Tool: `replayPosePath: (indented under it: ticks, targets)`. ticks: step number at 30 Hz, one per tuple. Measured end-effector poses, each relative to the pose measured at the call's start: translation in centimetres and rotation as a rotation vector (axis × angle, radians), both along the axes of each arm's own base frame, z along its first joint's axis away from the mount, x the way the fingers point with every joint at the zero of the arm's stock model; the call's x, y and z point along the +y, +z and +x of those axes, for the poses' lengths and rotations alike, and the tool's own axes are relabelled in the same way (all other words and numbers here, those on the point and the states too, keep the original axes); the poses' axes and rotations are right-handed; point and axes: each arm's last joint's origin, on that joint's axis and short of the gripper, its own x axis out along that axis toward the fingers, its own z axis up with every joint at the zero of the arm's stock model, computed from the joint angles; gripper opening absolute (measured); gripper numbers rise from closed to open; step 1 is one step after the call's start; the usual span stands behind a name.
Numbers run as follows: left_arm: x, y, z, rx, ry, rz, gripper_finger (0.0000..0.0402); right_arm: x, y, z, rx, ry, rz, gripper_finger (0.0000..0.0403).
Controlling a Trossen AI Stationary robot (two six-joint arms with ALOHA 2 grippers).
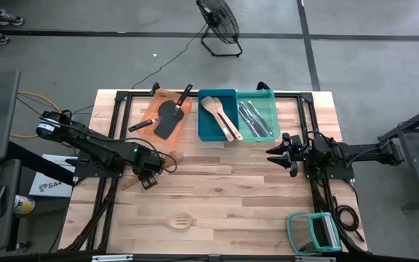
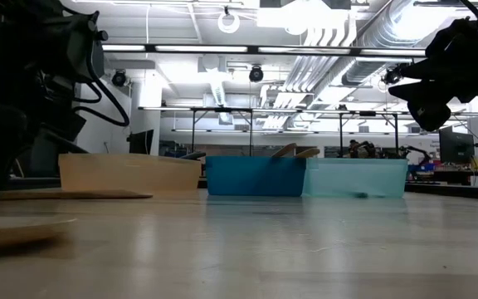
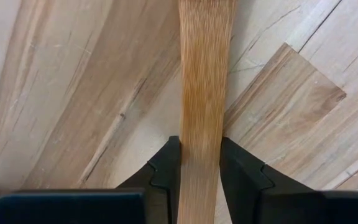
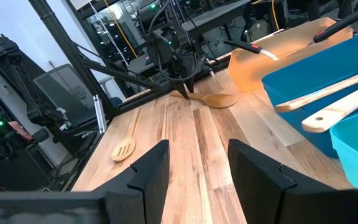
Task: Pick & Place Kitchen Items
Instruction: Put the brown wooden spoon into the blue bin
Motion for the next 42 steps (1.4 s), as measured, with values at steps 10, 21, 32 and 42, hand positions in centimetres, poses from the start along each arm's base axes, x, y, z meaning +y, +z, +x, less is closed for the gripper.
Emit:
replayPosePath:
  ticks: [10, 21, 32, 42]
  targets:
    - [0.0, 0.0, 0.0, 0.0, -0.004, -0.001, 0.0082, 0.0, 0.0, 0.0, 0.0, 0.0, 0.0, 0.0156]
    - [0.0, 0.1, 0.0, -0.001, -0.013, -0.008, 0.0081, 0.0, 0.0, 0.0, 0.0, 0.0, 0.0, 0.0156]
    - [-0.5, 1.9, 1.7, -0.073, -0.074, -0.047, 0.008, 0.0, 0.0, 0.0, 0.0, 0.0, 0.0, 0.0156]
    - [-1.2, 4.6, 4.0, -0.22, -0.129, -0.074, 0.008, 0.0, 0.0, 0.0, 0.0, 0.0, 0.0, 0.0156]
